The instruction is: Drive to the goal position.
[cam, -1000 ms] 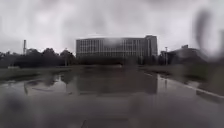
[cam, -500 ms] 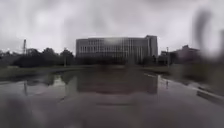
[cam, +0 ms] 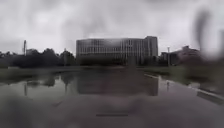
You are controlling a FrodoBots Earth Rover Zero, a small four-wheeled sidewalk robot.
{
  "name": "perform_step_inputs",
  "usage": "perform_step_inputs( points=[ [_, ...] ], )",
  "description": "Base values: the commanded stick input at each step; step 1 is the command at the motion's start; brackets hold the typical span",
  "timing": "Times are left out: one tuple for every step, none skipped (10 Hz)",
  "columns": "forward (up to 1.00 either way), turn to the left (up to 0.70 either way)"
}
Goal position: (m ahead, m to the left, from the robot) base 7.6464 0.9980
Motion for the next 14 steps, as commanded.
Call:
perform_step_inputs(
  points=[
    [0.70,0.00],
    [0.70,0.00],
    [0.70,0.00],
    [0.70,0.00],
    [0.70,0.00],
    [0.70,0.00],
    [0.70,0.00],
    [0.70,0.00],
    [0.70,0.00],
    [0.70,0.00],
    [0.70,0.00],
    [0.70,0.00],
    [0.70,0.00],
    [0.70,0.00]
  ],
)
